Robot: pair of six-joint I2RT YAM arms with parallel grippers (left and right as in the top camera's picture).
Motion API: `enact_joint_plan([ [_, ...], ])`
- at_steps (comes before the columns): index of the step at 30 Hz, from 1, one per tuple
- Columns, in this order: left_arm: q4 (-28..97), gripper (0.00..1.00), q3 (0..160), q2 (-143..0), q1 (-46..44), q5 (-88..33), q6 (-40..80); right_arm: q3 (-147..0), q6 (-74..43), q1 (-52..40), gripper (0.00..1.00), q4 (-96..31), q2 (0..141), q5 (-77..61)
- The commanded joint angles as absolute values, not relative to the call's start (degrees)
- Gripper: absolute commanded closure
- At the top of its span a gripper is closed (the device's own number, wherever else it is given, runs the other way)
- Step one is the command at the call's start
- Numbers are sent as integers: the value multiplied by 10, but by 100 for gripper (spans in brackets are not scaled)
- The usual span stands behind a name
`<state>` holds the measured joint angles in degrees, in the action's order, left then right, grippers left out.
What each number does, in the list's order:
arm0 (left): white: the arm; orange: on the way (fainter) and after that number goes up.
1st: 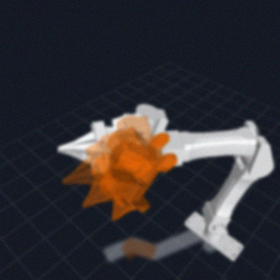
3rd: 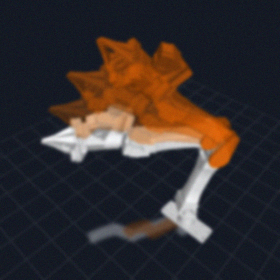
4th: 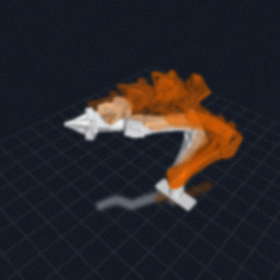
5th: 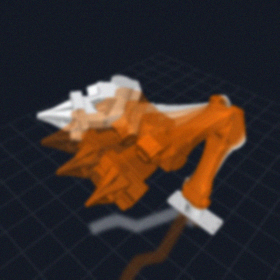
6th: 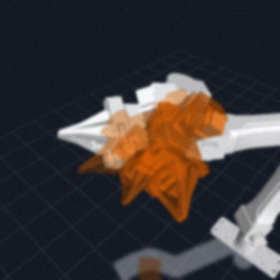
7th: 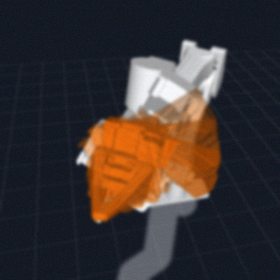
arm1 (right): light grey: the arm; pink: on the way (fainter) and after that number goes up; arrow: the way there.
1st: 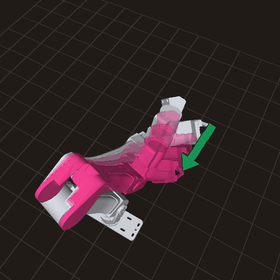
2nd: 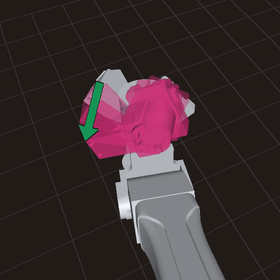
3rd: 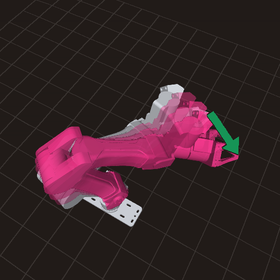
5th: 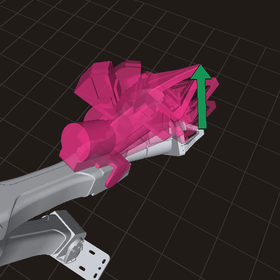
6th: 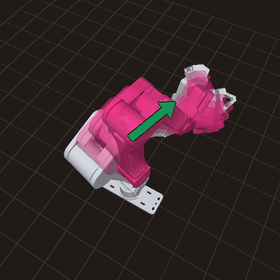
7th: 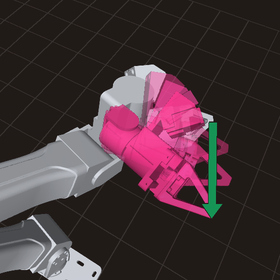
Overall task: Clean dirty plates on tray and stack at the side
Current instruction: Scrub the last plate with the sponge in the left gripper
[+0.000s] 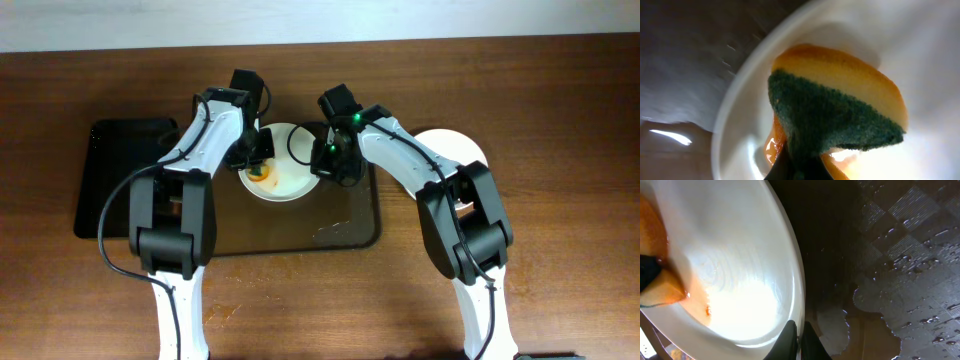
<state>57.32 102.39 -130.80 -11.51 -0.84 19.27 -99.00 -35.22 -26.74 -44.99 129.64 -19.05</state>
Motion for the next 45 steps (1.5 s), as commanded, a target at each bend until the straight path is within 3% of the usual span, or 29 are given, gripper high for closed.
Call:
enact_joint_plan([
  [1,565,100,1017,-1363,-96,6,56,-989,-343,-270,96,-458,1307,-189],
  [5,566,99,1028,-1363,-95,-246,-111,-989,-343,-270,96,-458,1307,-189],
  [7,573,99,1028,-1363,-95,-299,-141,-989,-342,-270,96,-459,1307,-189],
  [17,686,99,1028,-1363,-95,-325,-192,-989,-335,-270,96,-460,1307,-189],
  [24,689,99,1028,-1363,-93,-439,-191,-989,-335,-270,96,-461,1307,-189],
  [29,664,99,1028,-1363,-88,-431,-184,-989,-335,-270,96,-461,1307,-189],
  [36,542,100,1028,-1363,-64,-345,-18,-989,-335,-270,96,-460,1307,-189],
  [42,539,100,1028,-1363,-58,-5,192,-989,-333,-270,96,-461,1307,-189],
  [45,590,99,1028,-1363,-60,40,201,-989,-333,-270,96,-460,1307,-189],
])
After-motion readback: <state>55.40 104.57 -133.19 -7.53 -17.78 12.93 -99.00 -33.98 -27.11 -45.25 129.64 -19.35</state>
